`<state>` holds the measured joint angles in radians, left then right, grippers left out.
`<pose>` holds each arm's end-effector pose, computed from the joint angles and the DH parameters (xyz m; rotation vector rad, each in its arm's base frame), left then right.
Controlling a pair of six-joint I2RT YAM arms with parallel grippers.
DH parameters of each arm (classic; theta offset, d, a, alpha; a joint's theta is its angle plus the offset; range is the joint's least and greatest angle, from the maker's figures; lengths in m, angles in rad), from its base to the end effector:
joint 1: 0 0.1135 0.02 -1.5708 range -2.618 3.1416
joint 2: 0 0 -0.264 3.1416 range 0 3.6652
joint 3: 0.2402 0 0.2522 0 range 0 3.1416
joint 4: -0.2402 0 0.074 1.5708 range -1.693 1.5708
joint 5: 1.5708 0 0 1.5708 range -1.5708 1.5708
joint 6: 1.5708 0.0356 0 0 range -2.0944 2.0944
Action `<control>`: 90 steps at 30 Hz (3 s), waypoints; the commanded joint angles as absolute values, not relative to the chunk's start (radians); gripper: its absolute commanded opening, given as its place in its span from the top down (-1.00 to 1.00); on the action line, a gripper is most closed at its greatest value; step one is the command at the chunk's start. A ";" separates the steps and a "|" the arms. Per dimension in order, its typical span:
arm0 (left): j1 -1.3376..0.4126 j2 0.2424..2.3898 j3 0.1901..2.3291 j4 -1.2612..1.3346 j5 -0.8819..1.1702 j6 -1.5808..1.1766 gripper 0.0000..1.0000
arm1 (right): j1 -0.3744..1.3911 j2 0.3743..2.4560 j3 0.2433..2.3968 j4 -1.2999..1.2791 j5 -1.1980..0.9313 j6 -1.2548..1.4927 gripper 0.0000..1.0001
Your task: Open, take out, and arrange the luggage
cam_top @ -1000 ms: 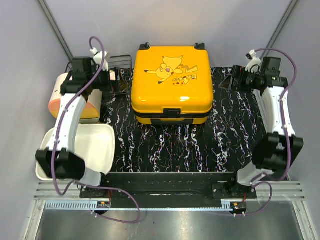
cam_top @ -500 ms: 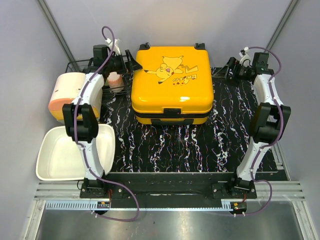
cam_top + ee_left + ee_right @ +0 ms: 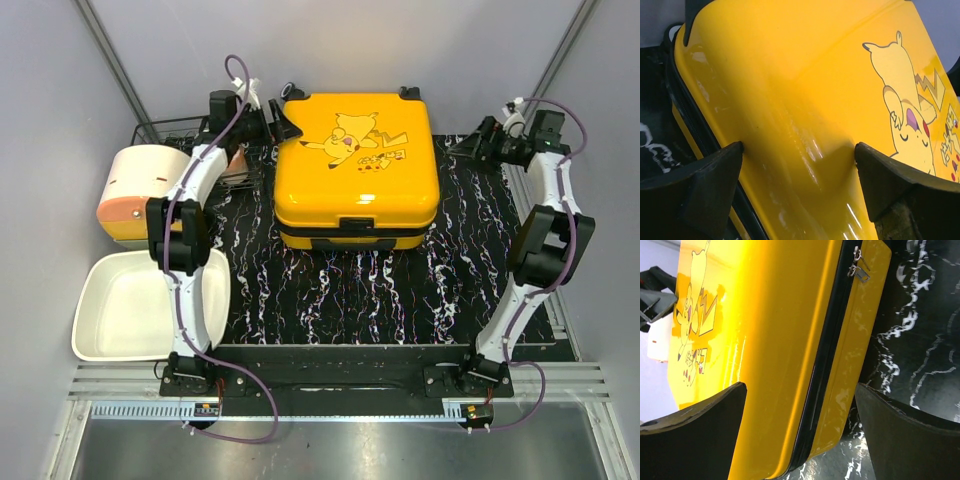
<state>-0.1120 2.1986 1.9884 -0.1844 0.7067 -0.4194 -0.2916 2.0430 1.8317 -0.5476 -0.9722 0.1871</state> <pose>0.5146 -0.0811 0.2959 0.1755 2.0011 -1.0357 0.4494 -0.1042 0.2912 0.0342 2.1358 1.0524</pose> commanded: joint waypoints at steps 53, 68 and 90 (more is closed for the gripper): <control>-0.301 2.111 2.009 -0.551 0.890 -0.150 -0.71 | 0.028 1.128 1.028 -0.858 -0.844 -0.448 -0.99; -0.002 1.159 1.107 -0.534 0.621 -0.445 -0.89 | 0.225 1.138 0.888 -0.465 -0.862 -0.316 -0.78; -0.163 1.206 0.868 -0.450 0.255 -0.736 -0.29 | 0.382 0.985 0.953 -0.409 -0.494 -0.037 -0.98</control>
